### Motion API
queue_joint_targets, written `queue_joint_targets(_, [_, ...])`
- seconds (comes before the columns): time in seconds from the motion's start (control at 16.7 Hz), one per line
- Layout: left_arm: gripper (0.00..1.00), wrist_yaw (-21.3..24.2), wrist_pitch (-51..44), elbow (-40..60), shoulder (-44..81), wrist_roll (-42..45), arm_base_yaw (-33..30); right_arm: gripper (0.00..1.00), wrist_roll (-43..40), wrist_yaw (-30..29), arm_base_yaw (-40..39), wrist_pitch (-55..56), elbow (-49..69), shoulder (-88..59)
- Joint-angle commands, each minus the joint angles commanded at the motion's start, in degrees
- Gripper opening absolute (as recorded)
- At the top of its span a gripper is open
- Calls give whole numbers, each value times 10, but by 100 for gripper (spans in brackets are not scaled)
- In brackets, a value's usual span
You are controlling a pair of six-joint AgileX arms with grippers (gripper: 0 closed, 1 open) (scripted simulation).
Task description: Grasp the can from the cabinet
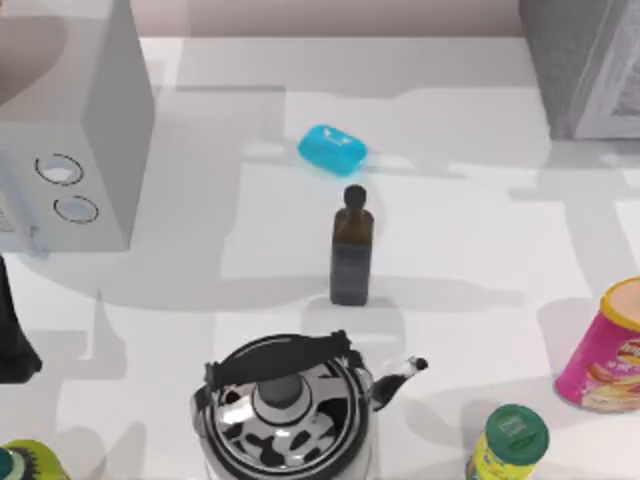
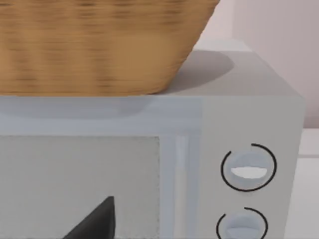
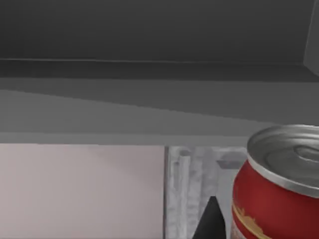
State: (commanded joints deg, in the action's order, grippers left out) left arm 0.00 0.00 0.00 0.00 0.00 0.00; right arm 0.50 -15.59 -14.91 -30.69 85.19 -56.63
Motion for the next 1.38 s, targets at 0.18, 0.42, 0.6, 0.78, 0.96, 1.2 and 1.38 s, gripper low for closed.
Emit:
queue_joint_targets(0.18, [100,0,0,0,0,0,0,0,-1,26,23,50,-146,92])
queue_joint_targets(0.42, [100,0,0,0,0,0,0,0,-2,65,60,128,-361,235])
queue_joint_targets(0.6, [100,0,0,0,0,0,0,0,-2,94,88,187,-522,342])
queue_joint_targets(0.78, [100,0,0,0,0,0,0,0,-3,121,114,239,-665,438])
queue_joint_targets(0.96, [100,0,0,0,0,0,0,0,-4,141,134,279,-775,513])
queue_joint_targets(1.2, [100,0,0,0,0,0,0,0,-5,155,148,306,-849,564])
queue_joint_targets(1.38, [100,0,0,0,0,0,0,0,-5,156,149,307,-852,566])
